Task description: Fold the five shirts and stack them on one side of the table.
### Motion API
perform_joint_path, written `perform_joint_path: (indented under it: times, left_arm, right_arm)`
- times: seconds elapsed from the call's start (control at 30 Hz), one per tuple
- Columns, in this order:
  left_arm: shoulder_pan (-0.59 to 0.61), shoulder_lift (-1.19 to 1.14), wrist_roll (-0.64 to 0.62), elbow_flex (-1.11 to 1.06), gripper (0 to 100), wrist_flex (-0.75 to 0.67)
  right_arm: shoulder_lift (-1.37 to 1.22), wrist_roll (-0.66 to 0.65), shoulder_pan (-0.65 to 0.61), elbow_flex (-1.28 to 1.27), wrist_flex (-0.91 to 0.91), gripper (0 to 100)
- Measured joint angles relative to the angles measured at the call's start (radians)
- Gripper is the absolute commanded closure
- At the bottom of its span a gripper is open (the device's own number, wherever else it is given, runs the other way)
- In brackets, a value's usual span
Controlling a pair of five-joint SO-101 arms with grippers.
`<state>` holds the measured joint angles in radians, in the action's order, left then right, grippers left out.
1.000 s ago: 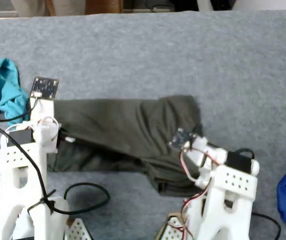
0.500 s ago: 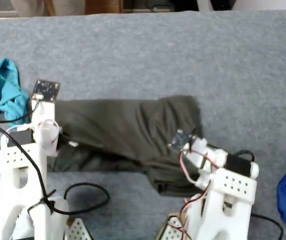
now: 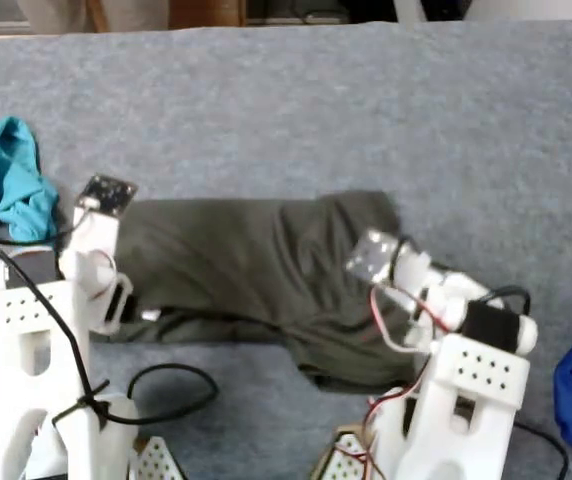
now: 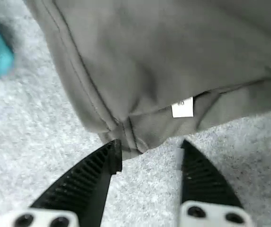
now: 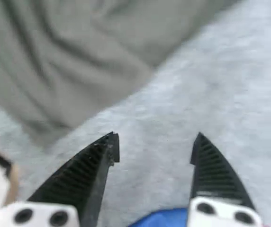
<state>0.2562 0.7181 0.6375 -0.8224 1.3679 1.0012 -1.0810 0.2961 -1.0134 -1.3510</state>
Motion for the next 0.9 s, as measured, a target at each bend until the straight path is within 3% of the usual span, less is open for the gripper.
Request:
perform_joint_path:
  times: [0.13,0.3,0.47,0.63,0.9]
  left_arm:
    - [0.000,0.000,-0.072,0.124,96,0.012]
    - [-0.018,0.000,-0.273,0.227,96,-0.095]
    - [-0.117,-0.012,-0.480,0.235,96,-0.242]
    - [-0.210,-0.157,-0.522,0.152,96,-0.391]
    - [-0.213,-0.540,-0.523,0.138,96,-0.568]
  right_arm:
    - [0.000,0.094,-0.080,0.106,0.018,99.4]
    - [-0.115,0.244,-0.221,0.238,0.075,97.5]
    - [-0.387,0.387,-0.313,0.440,0.160,97.6]
    - [-0.772,0.466,-0.354,0.703,0.183,99.4]
    - [-1.278,0.514,-0.354,1.049,0.146,99.2]
